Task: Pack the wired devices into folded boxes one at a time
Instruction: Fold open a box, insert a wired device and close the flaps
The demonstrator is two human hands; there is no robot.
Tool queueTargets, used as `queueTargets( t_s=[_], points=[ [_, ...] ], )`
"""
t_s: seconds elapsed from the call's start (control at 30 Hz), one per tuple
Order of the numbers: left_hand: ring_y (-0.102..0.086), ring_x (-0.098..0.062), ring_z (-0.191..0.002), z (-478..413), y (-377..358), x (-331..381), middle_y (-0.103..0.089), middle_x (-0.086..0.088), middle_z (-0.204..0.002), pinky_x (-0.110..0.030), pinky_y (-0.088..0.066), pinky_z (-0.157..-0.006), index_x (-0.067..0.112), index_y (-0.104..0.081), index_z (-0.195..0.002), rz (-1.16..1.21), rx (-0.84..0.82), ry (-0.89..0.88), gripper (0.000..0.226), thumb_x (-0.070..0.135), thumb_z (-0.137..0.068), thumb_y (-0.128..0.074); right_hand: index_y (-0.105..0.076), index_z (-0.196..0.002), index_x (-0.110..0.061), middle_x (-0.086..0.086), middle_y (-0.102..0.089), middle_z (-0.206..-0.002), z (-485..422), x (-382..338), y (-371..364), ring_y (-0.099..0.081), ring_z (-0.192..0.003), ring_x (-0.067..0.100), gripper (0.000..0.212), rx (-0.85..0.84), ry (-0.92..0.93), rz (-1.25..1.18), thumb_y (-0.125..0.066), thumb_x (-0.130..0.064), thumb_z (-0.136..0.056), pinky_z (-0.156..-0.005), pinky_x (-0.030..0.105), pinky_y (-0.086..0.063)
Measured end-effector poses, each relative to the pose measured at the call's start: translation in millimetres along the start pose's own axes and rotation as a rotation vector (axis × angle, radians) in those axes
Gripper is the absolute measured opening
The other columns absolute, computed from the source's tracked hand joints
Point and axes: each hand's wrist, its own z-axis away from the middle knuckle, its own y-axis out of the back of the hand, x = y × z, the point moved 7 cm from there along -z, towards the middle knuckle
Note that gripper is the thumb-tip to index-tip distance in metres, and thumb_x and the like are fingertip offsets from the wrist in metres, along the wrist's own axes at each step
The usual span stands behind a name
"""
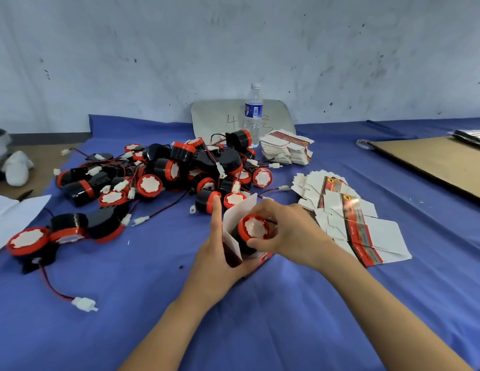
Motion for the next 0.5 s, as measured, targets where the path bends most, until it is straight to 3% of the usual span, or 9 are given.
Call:
queueTargets(
  t_s=[0.17,0.3,0.4,0.5],
  points=[
    [-0.063,-0.001,-0.077,-1,-2,-7,-0.064,0.01,-0.085,-0.014,-0.05,-0.068,0.058,0.014,-0.143,-0.066,-0.011,-0.024,0.127,0.033,-0.069,-0.086,-0.066,-0.106,-0.023,-0.008,-0.062,-0.084,-4,-6,-26,-0.056,-0.082,0.017,0.021,-0.177,0.026,0.162,-0.064,-0.027,-0.085,-0.068,0.027,-0.042],
    [-0.059,0.011,-0.087,-1,-3,-4,-0.053,0.042,-0.098,-0.003,-0.044,-0.072,0.058,0.01,-0.144,-0.076,-0.008,-0.033,0.119,0.048,-0.069,-0.081,-0.073,-0.102,-0.027,-0.002,-0.07,-0.098,-10,-2,-26,-0.06,-0.093,0.023,0.021,-0.253,-0.028,0.312,-0.055,-0.021,-0.091,-0.079,0.036,-0.051],
    [-0.05,0.016,-0.107,1,-4,9,-0.042,0.032,-0.132,0.002,-0.037,-0.082,0.062,-0.003,-0.144,-0.102,0.001,-0.154,0.096,0.052,-0.075,-0.068,-0.071,-0.103,-0.03,0.0,-0.067,-0.102,-9,0,-27,-0.06,-0.093,0.027,0.023,-0.301,-0.081,0.313,-0.052,-0.022,-0.092,-0.08,0.039,-0.054],
    [-0.034,0.014,-0.13,4,-1,19,-0.017,0.016,-0.158,-0.001,-0.035,-0.093,0.056,-0.032,-0.14,-0.211,0.05,-0.282,0.071,0.033,-0.083,-0.067,-0.066,-0.112,-0.033,-0.003,-0.063,-0.101,-8,1,-28,-0.057,-0.091,0.027,0.028,-0.323,-0.09,0.318,-0.048,-0.023,-0.092,-0.072,0.035,-0.051]
  ],
)
